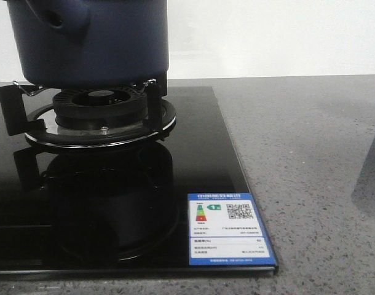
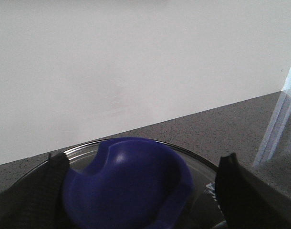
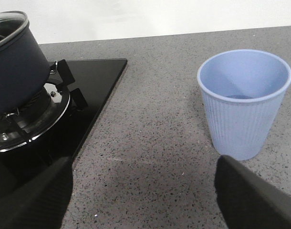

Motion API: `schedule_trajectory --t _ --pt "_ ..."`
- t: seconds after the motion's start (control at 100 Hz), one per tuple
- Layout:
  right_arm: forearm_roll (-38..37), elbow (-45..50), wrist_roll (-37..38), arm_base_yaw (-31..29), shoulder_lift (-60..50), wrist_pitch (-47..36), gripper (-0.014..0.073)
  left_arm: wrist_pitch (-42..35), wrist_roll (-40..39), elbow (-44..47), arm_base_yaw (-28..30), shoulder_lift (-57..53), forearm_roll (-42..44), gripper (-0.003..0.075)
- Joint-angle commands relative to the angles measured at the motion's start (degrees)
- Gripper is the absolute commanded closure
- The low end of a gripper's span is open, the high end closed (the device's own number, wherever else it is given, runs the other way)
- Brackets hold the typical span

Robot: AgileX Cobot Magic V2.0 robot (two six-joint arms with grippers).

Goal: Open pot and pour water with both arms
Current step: 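Close left gripper on blue lid knob while right gripper nears cup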

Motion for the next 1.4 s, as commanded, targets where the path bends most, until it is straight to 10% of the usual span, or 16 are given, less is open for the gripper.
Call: schedule_trajectory --t 0.0,0.26,0.55,1.05,1.39 --pt "0.59 -2.03 -0.75 0.17 0.80 -3.79 0.0048 -2.76 -0.07 -1.64 0.06 -0.88 1.21 0.0173" --pt "0.59 -2.03 -0.75 0.17 0.80 -3.79 0.0048 -3.50 0.13 -1.64 0.06 0.19 1.21 0.0178" --pt "0.59 -2.03 -0.75 0.17 0.80 -3.79 0.0048 -3.77 0.13 -1.64 0.06 0.19 1.21 0.0386" --pt "-4.78 0.16 -0.84 0.17 1.20 -5.73 0.0048 -2.44 0.13 -1.64 7.63 -10.91 1.21 0.0379" --pt "-10.51 9.92 -0.84 -0.09 1.39 -21.55 0.0048 3.48 0.23 -1.64 17.56 -20.42 4.27 0.0379"
